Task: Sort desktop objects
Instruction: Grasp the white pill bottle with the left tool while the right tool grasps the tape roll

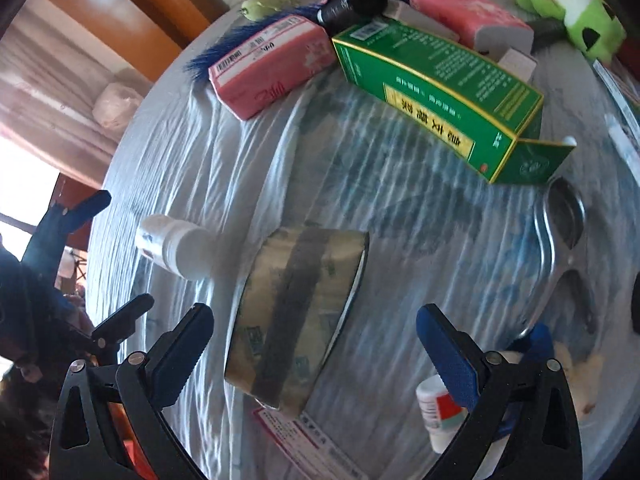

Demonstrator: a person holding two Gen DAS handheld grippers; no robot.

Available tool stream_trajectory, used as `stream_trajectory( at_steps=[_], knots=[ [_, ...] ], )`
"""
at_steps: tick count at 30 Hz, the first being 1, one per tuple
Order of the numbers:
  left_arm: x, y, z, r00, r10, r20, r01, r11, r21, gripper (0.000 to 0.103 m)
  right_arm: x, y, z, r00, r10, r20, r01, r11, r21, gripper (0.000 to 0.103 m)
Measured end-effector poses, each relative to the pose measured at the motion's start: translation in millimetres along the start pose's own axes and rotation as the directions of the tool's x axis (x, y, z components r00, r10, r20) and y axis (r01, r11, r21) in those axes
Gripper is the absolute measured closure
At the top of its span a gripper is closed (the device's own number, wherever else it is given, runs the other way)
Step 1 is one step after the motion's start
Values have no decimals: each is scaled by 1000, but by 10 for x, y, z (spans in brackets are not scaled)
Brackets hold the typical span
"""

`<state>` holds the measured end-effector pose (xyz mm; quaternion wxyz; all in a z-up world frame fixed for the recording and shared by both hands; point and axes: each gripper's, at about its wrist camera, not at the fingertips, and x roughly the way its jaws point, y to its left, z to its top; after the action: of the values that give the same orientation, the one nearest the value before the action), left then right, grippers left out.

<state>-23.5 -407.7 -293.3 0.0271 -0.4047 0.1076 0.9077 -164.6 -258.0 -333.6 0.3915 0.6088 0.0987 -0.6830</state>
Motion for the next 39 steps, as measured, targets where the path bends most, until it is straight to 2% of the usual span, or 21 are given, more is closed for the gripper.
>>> stream_trajectory(
  at_steps=[2, 5, 7, 8, 10, 12, 13, 14, 15, 17, 18, 20, 21, 22, 25, 28, 34, 39],
  knots=[
    [95, 16, 0, 998, -59, -9, 59, 997, 47, 4, 71, 14, -16, 1000, -9, 9, 9, 999, 33, 0],
    [294, 38, -11, 986, -154, -58, 159, 982, 98, 4, 135, 55, -48, 999, -30, 24, 29, 999, 40, 2],
    [406, 52, -47, 971, -217, -98, 228, 966, 125, 4, 176, 69, -80, 999, -41, 13, 40, 998, 43, 11],
    [446, 54, -69, 964, -241, -115, 257, 956, 145, 4, 199, 64, -106, 999, -43, 9, 42, 998, 45, 19],
    [514, 67, -104, 954, -264, -145, 287, 942, 174, 6, 214, 63, -135, 999, -52, 7, 52, 998, 43, 23],
    [581, 122, -145, 941, -293, -171, 320, 934, 158, 12, 206, 84, -152, 997, -75, 17, 75, 997, 25, 28],
    [601, 170, -165, 928, -327, -179, 350, 929, 123, 16, 196, 109, -146, 996, -87, 20, 86, 996, 15, 29],
    [581, 203, -171, 926, -340, -165, 359, 928, 97, 21, 191, 120, -140, 995, -93, 21, 93, 996, 7, 35],
    [557, 216, -182, 925, -345, -158, 360, 929, 82, 25, 185, 130, -140, 995, -96, 22, 96, 995, -2, 42],
    [487, 193, -218, 932, -333, -145, 345, 936, 73, 39, 172, 158, -146, 995, -102, 21, 103, 994, -26, 48],
    [456, 173, -238, 933, -330, -143, 341, 938, 64, 41, 159, 181, -160, 994, -105, 22, 106, 993, -44, 51],
    [377, 126, -276, 937, -323, -132, 331, 943, 40, 57, 136, 187, -197, 994, -104, 27, 106, 992, -65, 58],
    [332, 92, -297, 939, -319, -125, 325, 946, 24, 57, 118, 189, -203, 994, -103, 29, 105, 992, -71, 63],
    [292, 81, -308, 945, -305, -116, 308, 951, 12, 57, 96, 186, -210, 994, -100, 31, 102, 992, -77, 64],
    [193, 3, -333, 955, -284, -83, 282, 959, -40, 57, 30, 162, -236, 994, -101, 42, 105, 989, -103, 64],
    [126, -79, -297, 970, -234, -59, 231, 971, -58, 57, -24, 142, -273, 992, -108, 57, 114, 987, -116, 64],
    [13, -72, -68, 979, -202, -3, 201, 974, -103, 57, -196, 117, -291, 987, -122, 104, 136, 981, -140, 68],
    [-24, -85, 113, 982, -186, 16, 186, 976, -116, 57, -383, 89, -285, 980, -137, 147, 157, 978, -136, 81]
  ],
)
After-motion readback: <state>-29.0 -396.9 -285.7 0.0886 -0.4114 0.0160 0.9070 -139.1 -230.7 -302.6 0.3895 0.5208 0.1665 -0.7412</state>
